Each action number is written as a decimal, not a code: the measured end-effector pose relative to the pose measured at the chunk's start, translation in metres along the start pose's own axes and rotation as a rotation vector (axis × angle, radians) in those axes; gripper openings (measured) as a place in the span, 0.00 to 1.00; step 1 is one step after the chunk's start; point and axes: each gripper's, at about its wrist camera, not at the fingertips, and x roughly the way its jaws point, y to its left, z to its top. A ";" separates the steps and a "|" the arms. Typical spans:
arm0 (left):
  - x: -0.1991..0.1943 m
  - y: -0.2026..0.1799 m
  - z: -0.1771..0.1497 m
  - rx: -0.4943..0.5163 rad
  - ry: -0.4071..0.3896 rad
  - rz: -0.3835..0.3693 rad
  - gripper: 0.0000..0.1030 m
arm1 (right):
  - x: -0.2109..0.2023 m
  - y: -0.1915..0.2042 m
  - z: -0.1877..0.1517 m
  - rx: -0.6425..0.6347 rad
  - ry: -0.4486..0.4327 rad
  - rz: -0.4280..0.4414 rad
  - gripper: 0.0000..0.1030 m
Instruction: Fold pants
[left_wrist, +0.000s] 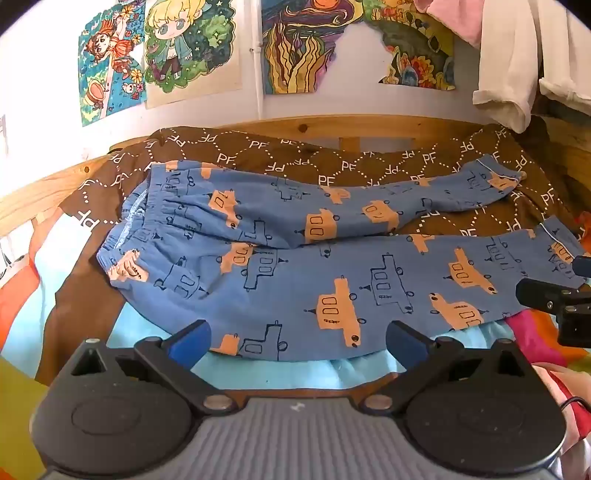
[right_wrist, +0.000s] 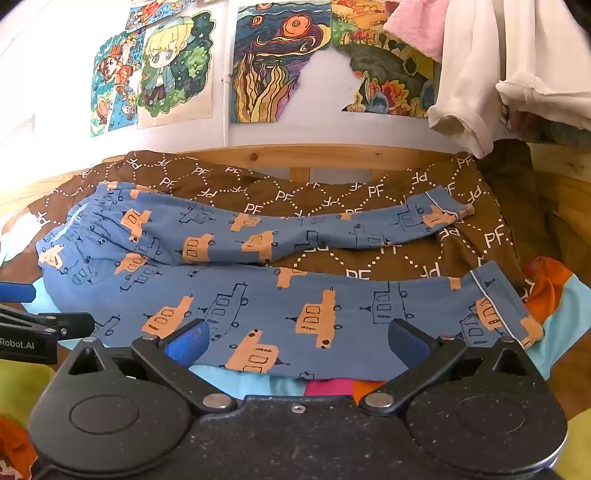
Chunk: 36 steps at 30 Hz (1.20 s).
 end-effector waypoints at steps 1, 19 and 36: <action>0.000 0.000 0.000 0.000 0.001 -0.001 1.00 | 0.000 0.000 0.000 0.000 -0.001 0.001 0.99; 0.000 0.000 -0.002 0.001 -0.004 0.001 1.00 | 0.000 -0.001 0.000 0.004 0.004 -0.002 0.99; 0.000 0.000 -0.001 -0.002 -0.001 0.000 1.00 | 0.001 -0.001 0.000 0.004 0.009 -0.001 0.99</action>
